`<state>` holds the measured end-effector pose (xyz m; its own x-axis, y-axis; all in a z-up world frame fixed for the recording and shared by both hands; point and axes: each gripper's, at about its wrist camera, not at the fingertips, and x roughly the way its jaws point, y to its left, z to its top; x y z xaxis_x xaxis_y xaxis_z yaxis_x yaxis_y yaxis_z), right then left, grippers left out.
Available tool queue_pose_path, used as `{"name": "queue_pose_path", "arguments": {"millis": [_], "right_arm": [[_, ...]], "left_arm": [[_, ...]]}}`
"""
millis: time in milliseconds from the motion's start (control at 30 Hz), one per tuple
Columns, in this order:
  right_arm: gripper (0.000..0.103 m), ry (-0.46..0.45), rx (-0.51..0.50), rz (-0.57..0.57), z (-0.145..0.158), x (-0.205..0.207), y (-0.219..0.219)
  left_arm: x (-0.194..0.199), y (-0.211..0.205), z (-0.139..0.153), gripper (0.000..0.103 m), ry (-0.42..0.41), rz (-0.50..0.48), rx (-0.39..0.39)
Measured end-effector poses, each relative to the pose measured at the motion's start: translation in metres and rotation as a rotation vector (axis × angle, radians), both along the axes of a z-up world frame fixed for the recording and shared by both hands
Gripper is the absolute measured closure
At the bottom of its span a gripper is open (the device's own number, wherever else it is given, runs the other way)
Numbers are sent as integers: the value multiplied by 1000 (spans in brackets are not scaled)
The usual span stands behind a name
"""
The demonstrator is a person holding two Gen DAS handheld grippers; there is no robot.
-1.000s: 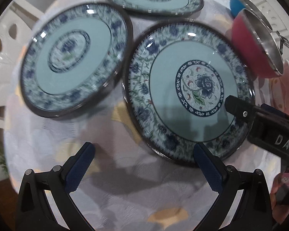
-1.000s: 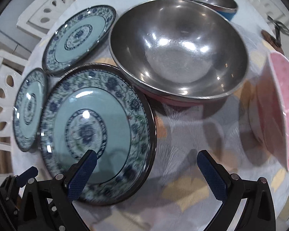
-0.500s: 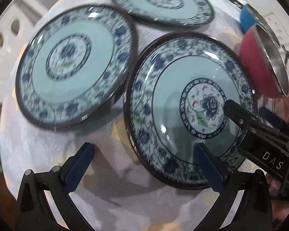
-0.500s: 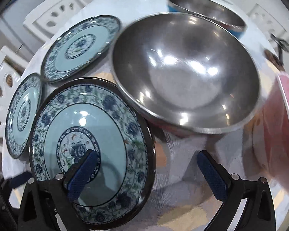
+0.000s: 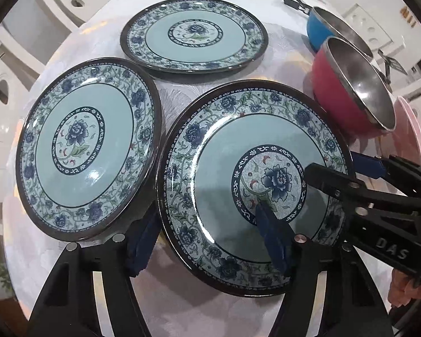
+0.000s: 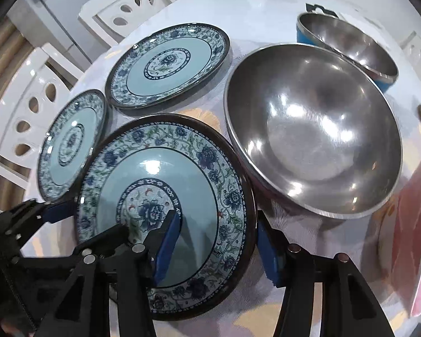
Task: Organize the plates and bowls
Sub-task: 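Lift the floral plate with the left tool while the right tool carries it alongside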
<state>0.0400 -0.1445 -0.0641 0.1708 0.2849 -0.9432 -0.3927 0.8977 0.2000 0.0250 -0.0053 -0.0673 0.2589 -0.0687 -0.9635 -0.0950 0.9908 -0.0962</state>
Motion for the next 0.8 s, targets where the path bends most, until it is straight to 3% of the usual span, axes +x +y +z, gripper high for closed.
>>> {"name": "queue_pose_path", "arguments": {"millis": [267, 800], "right_arm": [[50, 9, -52, 26, 2, -36, -7], [49, 56, -72, -70, 1, -97, -20]], "left_arm": [[-8, 4, 4, 40, 30, -59, -13], [-66, 0, 5, 40, 69, -230, -52]]}}
